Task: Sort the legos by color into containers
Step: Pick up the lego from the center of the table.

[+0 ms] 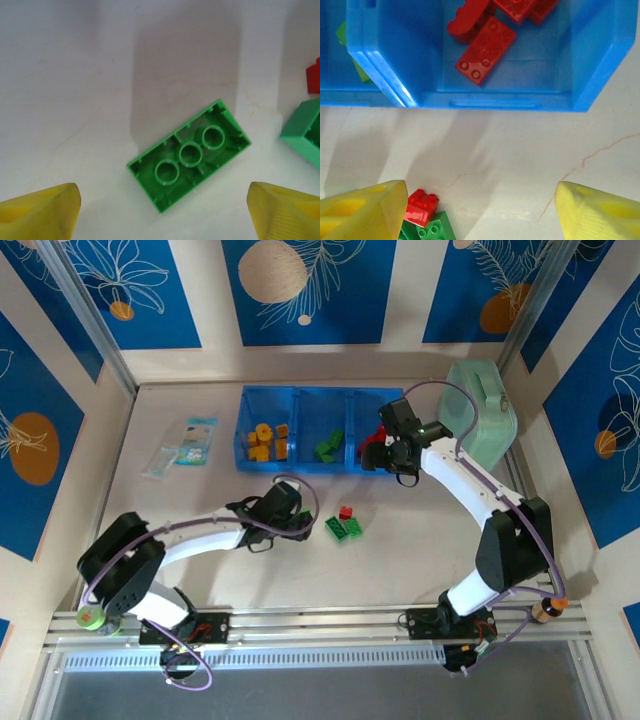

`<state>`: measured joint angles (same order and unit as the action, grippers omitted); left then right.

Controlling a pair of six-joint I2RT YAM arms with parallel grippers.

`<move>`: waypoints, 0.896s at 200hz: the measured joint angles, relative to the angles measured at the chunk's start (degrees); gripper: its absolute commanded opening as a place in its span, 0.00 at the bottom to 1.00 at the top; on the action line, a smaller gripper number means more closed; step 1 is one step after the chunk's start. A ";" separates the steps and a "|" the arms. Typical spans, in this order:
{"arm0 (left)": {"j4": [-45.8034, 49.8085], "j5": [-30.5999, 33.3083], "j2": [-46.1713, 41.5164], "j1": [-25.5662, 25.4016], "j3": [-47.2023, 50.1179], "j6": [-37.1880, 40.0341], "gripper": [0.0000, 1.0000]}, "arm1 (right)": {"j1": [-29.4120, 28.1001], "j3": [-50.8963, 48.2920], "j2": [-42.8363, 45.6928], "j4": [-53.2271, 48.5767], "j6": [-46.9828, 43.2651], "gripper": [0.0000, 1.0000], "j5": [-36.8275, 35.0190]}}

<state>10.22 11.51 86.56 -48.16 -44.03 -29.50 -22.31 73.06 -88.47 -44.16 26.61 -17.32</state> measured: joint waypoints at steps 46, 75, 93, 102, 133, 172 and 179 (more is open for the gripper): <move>1.38 -0.50 6.64 0.92 -4.48 1.53 0.86 | 1.25 -3.02 2.45 1.46 0.90 0.78 1.22; 1.57 -0.98 9.31 1.16 -5.84 2.12 0.83 | 1.97 -4.39 3.65 2.40 1.33 0.78 1.99; 2.23 -0.79 10.47 1.27 -6.84 2.75 0.75 | 2.27 -5.25 4.28 3.06 1.55 0.78 2.64; 2.80 -0.90 10.71 1.31 -7.32 2.95 0.70 | 2.43 -5.57 4.42 3.08 1.75 0.78 2.91; 3.58 -0.90 11.54 1.73 -8.37 3.26 0.53 | 2.58 -6.91 4.66 3.91 2.21 0.77 3.69; 3.72 -1.57 11.56 1.86 -8.52 2.71 0.33 | 2.86 -7.72 4.81 4.42 2.60 0.77 4.35; 3.76 -1.66 11.54 1.86 -8.59 2.69 0.31 | 2.95 -8.00 5.03 4.63 2.71 0.77 4.46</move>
<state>13.98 9.85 98.10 -46.30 -52.62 -26.81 -19.35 65.06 -83.44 -39.53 29.32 -12.86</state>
